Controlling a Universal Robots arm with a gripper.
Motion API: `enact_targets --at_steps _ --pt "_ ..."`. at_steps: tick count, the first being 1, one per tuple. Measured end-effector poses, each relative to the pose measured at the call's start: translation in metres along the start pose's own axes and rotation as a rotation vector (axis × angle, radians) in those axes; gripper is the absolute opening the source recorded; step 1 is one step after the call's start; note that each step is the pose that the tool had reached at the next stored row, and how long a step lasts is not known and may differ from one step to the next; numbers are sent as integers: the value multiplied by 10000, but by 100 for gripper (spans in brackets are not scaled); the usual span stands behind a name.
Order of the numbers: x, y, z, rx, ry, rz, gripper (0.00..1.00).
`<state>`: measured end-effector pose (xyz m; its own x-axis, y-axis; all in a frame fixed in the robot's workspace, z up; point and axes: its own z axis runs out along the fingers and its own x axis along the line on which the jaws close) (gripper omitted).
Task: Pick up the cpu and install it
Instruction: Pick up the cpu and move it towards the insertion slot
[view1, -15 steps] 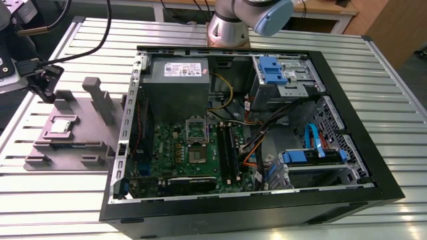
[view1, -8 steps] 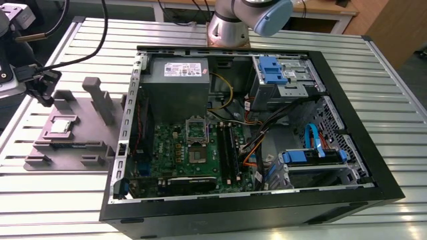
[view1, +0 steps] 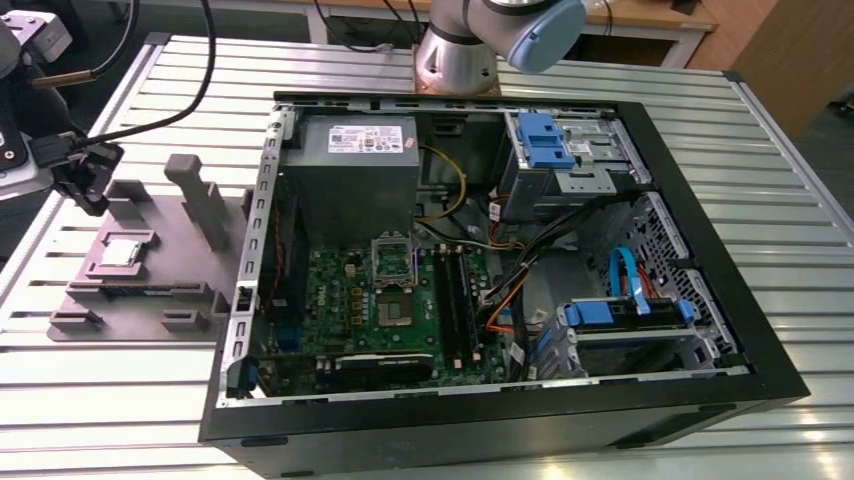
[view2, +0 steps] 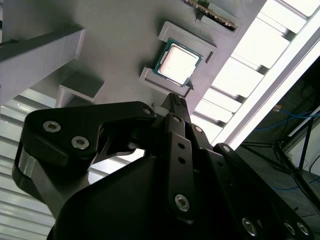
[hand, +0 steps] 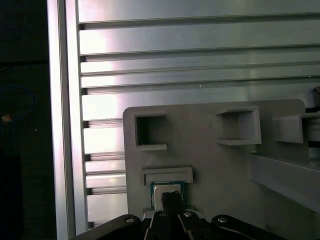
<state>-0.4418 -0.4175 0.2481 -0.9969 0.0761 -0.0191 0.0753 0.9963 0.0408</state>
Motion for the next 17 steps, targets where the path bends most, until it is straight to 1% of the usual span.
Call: enact_targets --at_steps 4,7,14,17 --pt "1 0 7 -2 -2 1 11" --pt "17 -1 22 0 0 1 11" --pt "40 -8 137 11 -1 0 11" --pt "41 -9 175 20 16 0 11"
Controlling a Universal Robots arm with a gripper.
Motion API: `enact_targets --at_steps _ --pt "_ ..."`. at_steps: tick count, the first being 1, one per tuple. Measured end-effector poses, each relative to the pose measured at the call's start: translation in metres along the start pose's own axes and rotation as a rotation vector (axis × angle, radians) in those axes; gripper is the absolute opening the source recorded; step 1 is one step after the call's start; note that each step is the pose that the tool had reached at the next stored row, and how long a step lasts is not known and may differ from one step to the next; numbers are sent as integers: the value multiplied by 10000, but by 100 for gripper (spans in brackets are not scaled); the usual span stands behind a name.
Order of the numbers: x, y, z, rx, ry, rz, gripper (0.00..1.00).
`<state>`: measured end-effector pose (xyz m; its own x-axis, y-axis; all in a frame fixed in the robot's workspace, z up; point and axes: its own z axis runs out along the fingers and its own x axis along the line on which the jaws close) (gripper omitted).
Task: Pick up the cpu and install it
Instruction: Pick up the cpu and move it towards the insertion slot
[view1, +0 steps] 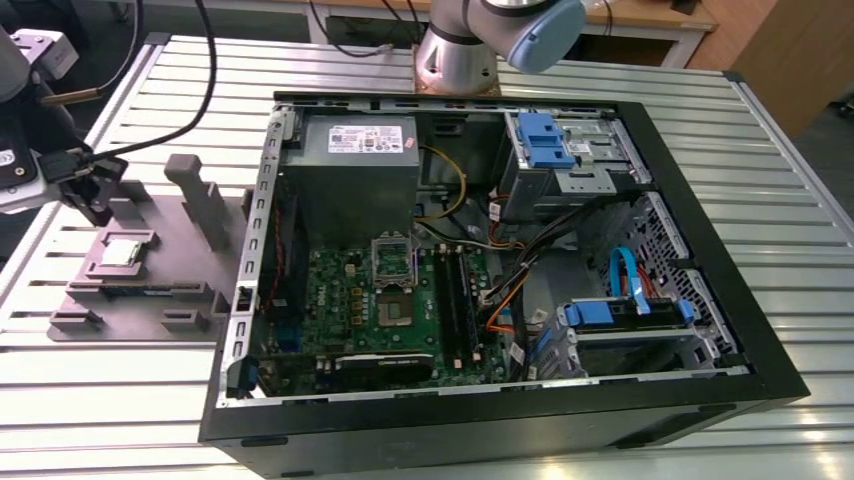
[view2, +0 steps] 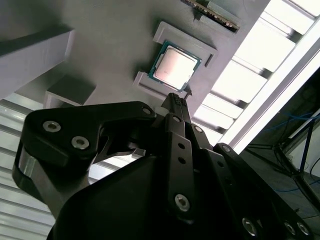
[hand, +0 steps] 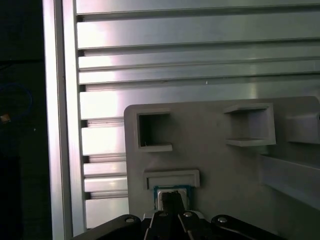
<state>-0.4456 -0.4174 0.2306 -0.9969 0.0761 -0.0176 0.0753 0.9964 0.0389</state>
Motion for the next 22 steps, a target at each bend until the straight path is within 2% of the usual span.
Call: enact_targets --at_steps 8,13,18,22 --pt "-19 -7 42 13 140 -7 11" --pt "-19 -7 43 12 139 -24 11" --pt "-19 -11 58 10 143 -499 11" --pt "-20 -28 86 11 148 -671 11"
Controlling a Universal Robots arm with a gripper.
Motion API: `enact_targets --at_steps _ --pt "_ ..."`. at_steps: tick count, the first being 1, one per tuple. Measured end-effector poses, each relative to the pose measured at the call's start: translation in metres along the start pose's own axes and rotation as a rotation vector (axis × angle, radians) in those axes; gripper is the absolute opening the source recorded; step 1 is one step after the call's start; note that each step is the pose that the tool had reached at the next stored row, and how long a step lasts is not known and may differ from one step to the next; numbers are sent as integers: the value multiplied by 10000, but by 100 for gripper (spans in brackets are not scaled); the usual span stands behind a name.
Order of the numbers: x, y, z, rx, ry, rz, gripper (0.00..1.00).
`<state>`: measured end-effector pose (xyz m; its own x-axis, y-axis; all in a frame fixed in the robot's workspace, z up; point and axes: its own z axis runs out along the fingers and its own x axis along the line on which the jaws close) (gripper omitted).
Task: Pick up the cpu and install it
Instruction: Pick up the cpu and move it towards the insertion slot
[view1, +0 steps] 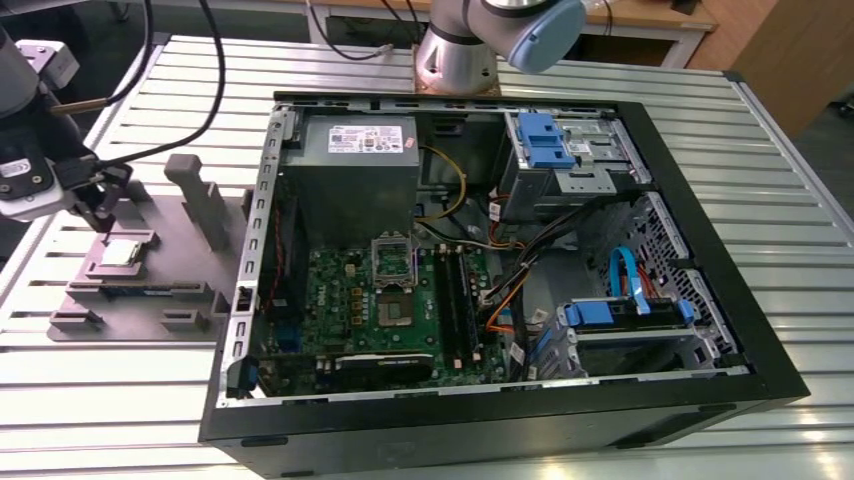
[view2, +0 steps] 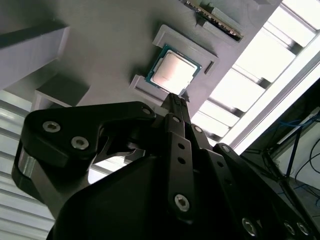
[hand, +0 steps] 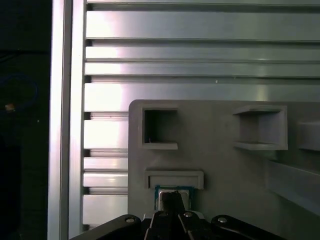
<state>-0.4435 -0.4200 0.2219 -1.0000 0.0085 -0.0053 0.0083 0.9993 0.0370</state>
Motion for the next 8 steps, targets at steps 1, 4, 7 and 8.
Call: enact_targets --at_steps 1,4,7,8 --pt "-1 -5 7 -1 1 -41 11" --pt "-3 -21 26 0 5 -152 11" --pt "-10 -36 44 2 10 -250 11" --pt "-14 -41 49 2 11 -277 11"
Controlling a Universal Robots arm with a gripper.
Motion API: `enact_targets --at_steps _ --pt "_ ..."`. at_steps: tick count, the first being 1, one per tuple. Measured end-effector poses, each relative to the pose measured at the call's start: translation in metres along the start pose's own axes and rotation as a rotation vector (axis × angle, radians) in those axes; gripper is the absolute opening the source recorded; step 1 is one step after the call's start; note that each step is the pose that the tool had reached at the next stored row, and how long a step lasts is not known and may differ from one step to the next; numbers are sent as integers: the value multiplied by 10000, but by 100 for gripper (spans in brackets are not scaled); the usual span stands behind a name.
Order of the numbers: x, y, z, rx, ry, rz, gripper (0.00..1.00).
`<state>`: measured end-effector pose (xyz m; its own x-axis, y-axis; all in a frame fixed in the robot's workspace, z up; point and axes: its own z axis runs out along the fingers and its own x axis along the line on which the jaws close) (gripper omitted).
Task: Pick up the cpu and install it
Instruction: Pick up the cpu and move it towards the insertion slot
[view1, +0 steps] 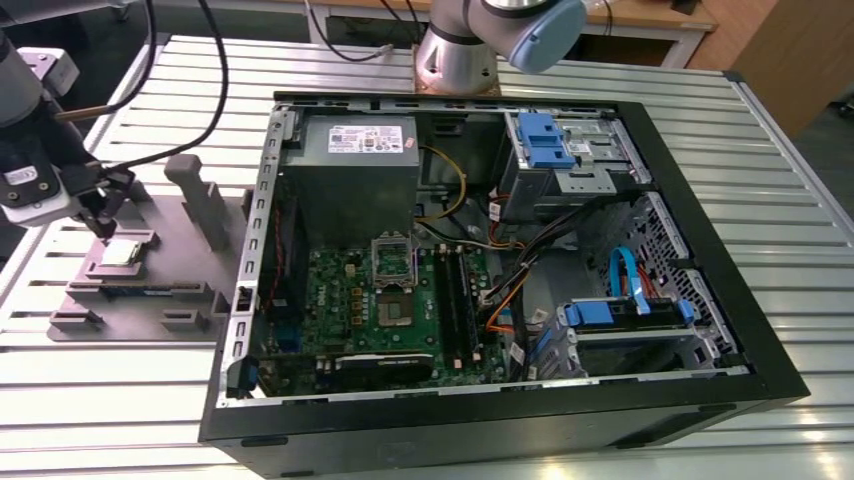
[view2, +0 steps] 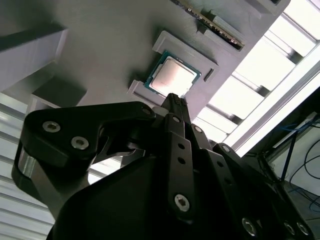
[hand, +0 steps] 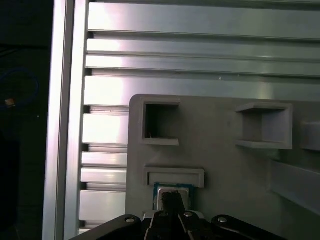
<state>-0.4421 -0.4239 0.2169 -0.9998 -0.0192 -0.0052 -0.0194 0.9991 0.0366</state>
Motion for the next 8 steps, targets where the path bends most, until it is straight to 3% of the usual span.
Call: enact_targets --at_steps 8 --pt "-43 -39 33 0 11 -176 11"
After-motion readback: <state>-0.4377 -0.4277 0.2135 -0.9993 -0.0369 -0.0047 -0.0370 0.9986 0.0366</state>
